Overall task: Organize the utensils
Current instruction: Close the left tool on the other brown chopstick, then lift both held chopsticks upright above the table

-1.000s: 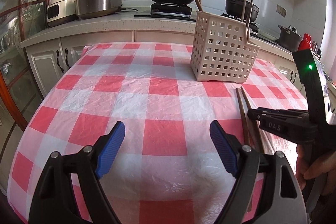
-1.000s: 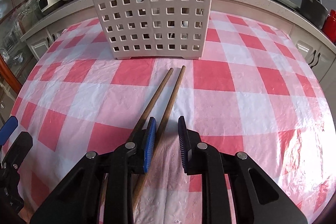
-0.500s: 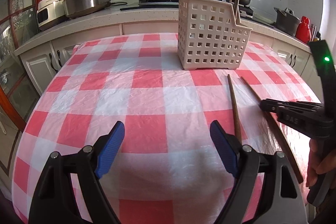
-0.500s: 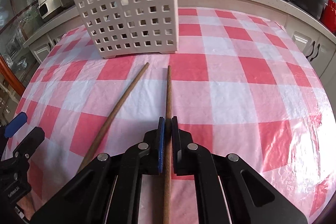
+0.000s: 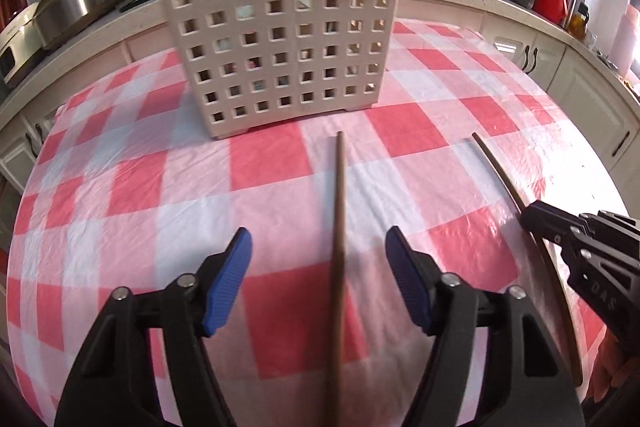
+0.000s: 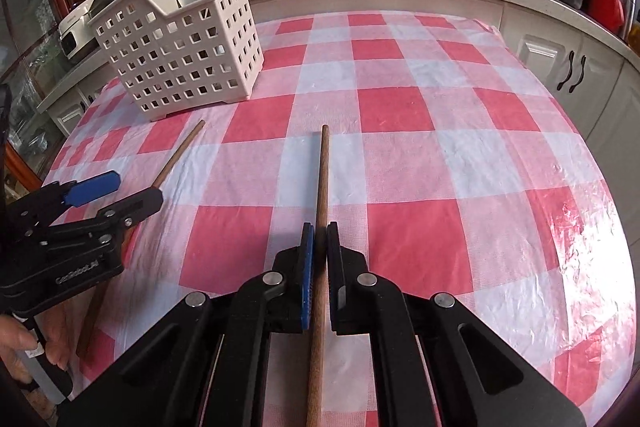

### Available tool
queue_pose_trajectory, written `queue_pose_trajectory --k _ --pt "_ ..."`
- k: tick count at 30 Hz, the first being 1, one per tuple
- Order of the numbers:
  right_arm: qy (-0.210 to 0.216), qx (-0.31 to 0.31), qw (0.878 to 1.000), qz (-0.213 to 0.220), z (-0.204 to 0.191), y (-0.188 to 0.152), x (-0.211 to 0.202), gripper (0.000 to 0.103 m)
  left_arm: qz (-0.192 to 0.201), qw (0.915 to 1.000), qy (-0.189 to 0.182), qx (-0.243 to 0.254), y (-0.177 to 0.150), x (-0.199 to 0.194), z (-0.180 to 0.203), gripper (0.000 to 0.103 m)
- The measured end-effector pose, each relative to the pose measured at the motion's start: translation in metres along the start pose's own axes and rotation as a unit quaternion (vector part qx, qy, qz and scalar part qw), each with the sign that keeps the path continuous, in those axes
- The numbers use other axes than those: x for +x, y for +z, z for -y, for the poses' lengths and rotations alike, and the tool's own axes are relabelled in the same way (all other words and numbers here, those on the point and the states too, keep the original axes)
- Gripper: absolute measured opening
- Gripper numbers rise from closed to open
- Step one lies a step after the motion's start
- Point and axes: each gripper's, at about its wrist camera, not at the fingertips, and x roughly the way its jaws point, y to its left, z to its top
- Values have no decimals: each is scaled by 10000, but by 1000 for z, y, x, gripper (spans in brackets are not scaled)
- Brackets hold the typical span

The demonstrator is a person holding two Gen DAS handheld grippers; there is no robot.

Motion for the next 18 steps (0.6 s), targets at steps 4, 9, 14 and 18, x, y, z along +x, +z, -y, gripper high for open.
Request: queue_pose_trajectory --k 4,9,14,18 --pt "48 -33 10000 0 -1 1 0 5 -68 10000 -6 31 4 9 3 50" --pt "27 -132 9999 -17 -6 8 6 9 -38 10000 -8 33 4 8 0 43" --pt "-111 -282 9995 -47 -13 17 13 13 -15 10000 -24 55 3 6 -2 30" --pt "-199 -371 9991 -42 -15 20 17 13 4 10000 -34 87 2 5 -2 14"
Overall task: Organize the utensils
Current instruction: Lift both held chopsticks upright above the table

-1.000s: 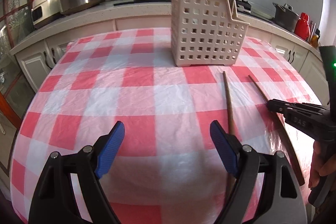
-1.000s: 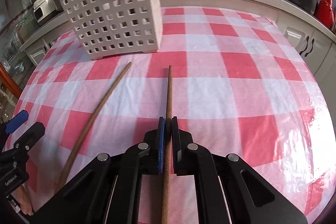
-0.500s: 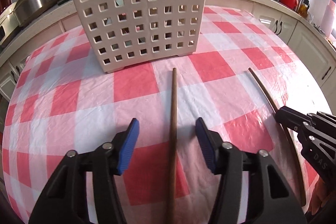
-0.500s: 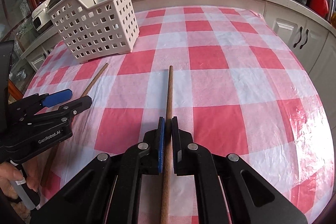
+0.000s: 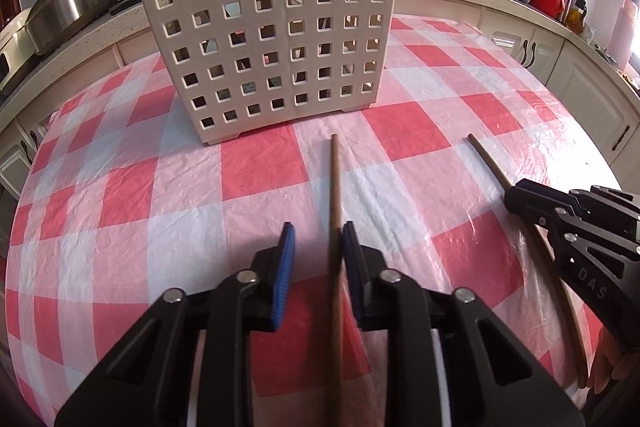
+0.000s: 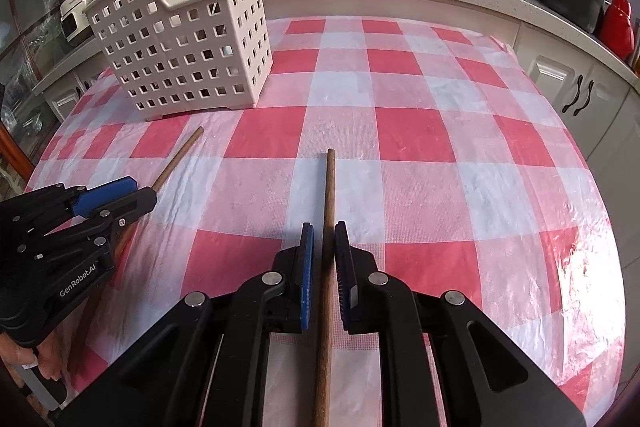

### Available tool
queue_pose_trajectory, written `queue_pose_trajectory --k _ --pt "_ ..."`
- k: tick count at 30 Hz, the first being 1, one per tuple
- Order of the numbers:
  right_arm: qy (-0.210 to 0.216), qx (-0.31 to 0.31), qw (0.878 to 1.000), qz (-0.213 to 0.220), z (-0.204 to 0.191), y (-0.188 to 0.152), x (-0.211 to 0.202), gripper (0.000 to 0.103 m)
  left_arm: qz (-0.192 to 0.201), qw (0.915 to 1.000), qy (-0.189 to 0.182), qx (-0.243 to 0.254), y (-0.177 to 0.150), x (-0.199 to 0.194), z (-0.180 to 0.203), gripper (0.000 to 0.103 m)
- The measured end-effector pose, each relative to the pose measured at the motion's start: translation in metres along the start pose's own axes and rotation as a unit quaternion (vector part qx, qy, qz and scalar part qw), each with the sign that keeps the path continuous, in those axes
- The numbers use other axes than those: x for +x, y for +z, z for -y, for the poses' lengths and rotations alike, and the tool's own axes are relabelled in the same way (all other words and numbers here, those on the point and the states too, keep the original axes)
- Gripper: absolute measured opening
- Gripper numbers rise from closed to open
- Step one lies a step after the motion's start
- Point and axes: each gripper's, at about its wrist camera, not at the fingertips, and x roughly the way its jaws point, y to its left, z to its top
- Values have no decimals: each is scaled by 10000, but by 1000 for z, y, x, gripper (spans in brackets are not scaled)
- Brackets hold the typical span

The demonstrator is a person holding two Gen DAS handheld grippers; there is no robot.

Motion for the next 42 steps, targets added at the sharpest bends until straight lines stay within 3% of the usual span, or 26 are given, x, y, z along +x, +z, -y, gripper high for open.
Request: queue_pose_trajectory --k 1,2,5,14,22,29,42 --pt "-24 -29 10000 -1 -1 1 0 11 1 10000 -3 24 0 0 1 6" --pt "-38 -23 10000 -9 0 1 0 7 -7 10000 -35 28 -1 -1 1 6" --pt "51 60 9999 91 1 1 -8 6 29 9999 -96 -35 -3 -9 -1 6" --pt "358 -26 9921 1200 -14 14 -88 6 940 9951 -98 -296 -1 -95 -20 6" --pt "492 -193 9793 1952 -35 19 -153 7 1752 9833 -119 -470 -9 -172 -36 6" --pt "524 -313 9757 2104 -48 15 -172 6 2193 9749 27 -375 -23 -208 -35 6" --pt "596 -416 9696 2338 -59 14 -188 6 2452 9688 29 -355 -27 -228 -37 6"
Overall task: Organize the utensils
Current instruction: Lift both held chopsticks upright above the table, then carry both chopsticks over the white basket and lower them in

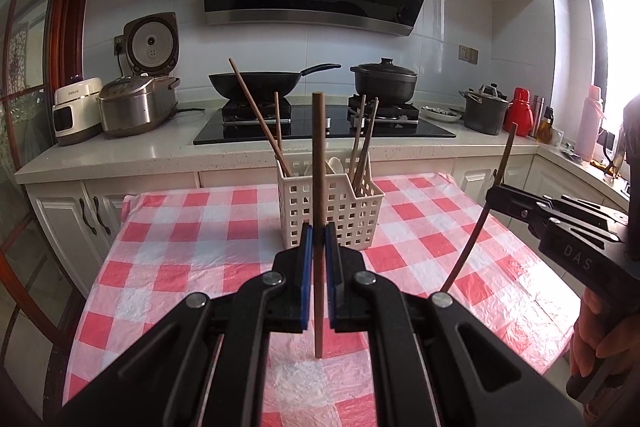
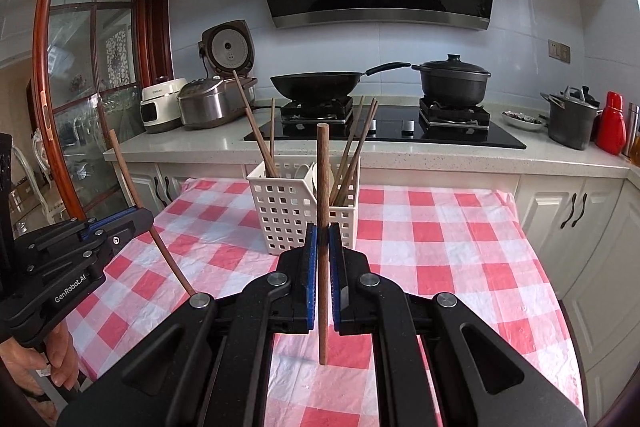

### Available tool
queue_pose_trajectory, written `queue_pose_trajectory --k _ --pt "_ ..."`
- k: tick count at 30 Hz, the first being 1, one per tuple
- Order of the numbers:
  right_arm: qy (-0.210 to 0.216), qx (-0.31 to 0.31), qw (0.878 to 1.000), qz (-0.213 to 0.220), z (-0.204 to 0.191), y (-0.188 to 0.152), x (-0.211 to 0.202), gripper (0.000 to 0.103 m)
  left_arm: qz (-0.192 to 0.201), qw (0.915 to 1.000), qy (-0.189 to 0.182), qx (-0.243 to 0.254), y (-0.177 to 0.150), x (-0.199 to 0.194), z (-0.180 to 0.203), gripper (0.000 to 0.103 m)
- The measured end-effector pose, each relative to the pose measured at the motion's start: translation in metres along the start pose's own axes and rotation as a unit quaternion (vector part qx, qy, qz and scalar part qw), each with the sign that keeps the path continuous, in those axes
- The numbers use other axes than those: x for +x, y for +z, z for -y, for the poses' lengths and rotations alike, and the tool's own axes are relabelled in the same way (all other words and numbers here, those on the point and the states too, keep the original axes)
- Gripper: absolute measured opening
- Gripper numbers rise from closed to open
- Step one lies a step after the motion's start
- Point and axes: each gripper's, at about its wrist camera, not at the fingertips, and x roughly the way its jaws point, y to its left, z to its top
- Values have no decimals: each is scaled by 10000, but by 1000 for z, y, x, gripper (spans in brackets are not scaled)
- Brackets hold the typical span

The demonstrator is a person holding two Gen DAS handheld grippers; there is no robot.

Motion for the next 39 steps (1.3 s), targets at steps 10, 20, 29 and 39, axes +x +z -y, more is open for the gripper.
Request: queue_pose_trajectory --k 10,20,29,39 --pt "52 -81 9999 44 -4 7 4 6 97 9999 -8 78 11 -2 1 6" --pt "74 -201 9997 83 -7 23 16 6 104 9998 -54 168 29 5 1 6" --pt "25 -339 9992 191 -12 41 24 6 140 9995 -98 267 56 14 4 6" --pt "49 -184 9995 265 0 75 46 6 278 9995 -90 109 107 33 -11 6"
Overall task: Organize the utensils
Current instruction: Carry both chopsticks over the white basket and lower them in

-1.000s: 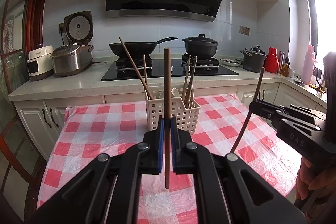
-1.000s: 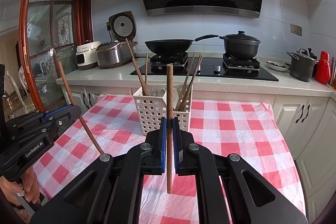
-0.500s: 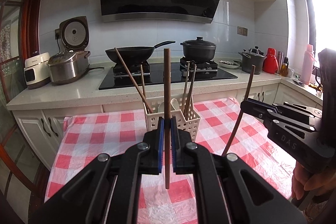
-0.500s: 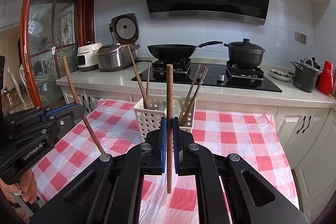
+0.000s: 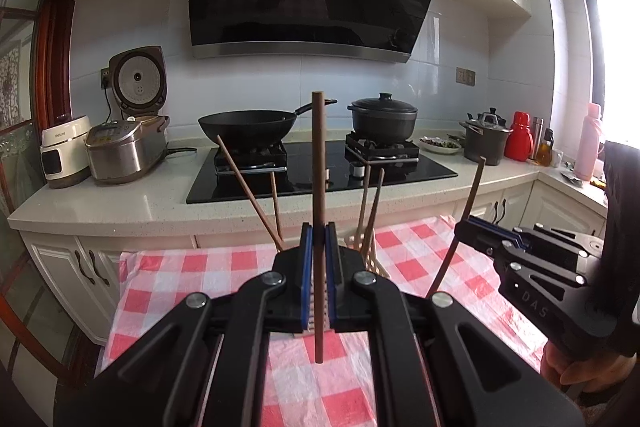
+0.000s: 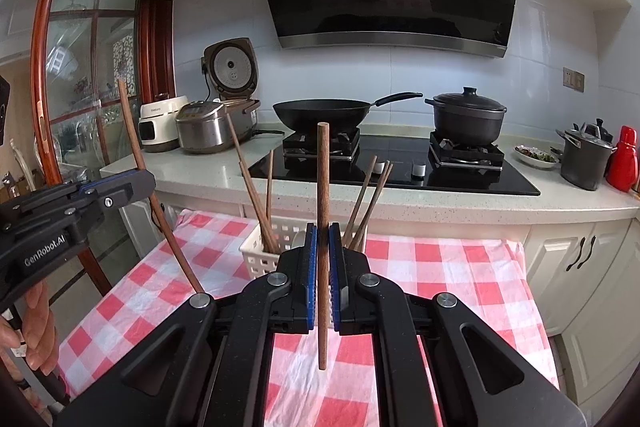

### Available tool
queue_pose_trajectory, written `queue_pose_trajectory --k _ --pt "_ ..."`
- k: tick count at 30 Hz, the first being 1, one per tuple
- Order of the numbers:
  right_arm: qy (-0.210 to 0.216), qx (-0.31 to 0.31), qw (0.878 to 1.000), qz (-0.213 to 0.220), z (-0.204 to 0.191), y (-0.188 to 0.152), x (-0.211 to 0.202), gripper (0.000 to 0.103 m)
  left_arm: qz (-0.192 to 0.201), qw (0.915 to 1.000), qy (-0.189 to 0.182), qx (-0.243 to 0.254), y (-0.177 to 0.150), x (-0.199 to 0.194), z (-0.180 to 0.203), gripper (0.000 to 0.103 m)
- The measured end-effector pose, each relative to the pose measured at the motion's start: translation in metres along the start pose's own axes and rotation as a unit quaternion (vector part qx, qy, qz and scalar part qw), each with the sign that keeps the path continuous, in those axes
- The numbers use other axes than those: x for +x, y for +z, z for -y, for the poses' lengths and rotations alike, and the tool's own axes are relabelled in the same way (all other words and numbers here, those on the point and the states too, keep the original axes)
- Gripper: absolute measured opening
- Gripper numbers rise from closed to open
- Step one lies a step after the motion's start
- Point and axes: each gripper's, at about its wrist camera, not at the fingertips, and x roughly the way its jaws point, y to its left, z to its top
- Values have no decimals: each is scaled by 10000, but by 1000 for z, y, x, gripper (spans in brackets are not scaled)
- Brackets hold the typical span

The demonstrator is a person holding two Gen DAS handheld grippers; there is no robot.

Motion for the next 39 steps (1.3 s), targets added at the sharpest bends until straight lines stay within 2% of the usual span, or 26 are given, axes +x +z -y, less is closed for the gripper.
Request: queue_pose_trajectory --k 8,18,24,29,39 --pt "-86 42 9999 91 7 30 26 6 65 9995 0 -295 45 28 -21 6" --pt "-139 52 9995 295 13 57 51 6 267 9985 153 -445 81 65 -32 6" --pt "-113 66 9993 356 15 65 66 6 225 9980 207 -553 83 94 -33 6" --pt "-98 76 9993 355 17 70 71 6 34 9982 169 -576 74 115 -35 6" --pt "-108 159 9994 277 22 69 81 6 -38 9981 113 -608 64 127 -34 6"
